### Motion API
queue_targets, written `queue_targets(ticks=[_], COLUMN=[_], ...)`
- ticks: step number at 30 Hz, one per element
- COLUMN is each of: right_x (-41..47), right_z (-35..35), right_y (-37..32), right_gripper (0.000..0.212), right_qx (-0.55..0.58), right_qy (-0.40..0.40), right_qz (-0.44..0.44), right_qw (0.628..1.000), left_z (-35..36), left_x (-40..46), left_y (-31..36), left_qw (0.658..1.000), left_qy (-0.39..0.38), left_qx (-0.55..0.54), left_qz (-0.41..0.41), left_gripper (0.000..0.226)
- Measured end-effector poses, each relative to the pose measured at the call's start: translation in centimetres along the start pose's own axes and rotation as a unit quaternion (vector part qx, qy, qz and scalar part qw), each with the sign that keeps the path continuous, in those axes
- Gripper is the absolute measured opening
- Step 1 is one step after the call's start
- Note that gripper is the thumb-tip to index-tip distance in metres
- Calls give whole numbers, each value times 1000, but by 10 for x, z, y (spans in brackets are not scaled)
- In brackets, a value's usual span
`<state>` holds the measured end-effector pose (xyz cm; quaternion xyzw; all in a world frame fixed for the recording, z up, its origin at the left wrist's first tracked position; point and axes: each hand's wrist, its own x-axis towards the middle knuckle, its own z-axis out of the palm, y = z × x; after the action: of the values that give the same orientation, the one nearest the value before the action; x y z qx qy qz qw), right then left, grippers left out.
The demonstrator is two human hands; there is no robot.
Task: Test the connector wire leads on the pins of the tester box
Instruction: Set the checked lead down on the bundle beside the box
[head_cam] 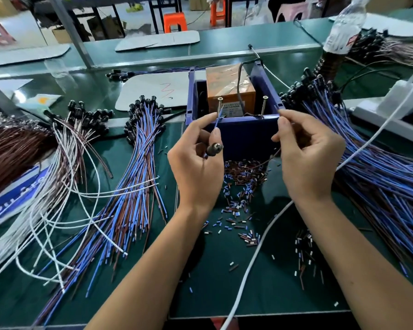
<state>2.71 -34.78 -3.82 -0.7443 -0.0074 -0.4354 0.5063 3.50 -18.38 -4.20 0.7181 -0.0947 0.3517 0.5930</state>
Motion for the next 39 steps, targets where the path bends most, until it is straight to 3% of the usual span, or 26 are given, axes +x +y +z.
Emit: queue_targets(ticks=[10, 28, 39], right_x=[-3, -3, -4], right_z=[3, 3, -3], right_y=[-6, -6, -3], right_gripper=[24, 24, 19], right_qx=[-23, -23, 7], right_qy=[-25, -39, -23], right_qz=[-28, -47, -4], right_qw=[999, 998, 1000], left_z=[1, 0, 0], left_x=[0, 1, -1], left_y=[2, 6, 13], left_qw=[996, 997, 996], left_qy=[80, 32, 77], left_qx=[-15, -39, -37], left_qz=[-20, -59, -3], left_gripper=[16, 16, 17])
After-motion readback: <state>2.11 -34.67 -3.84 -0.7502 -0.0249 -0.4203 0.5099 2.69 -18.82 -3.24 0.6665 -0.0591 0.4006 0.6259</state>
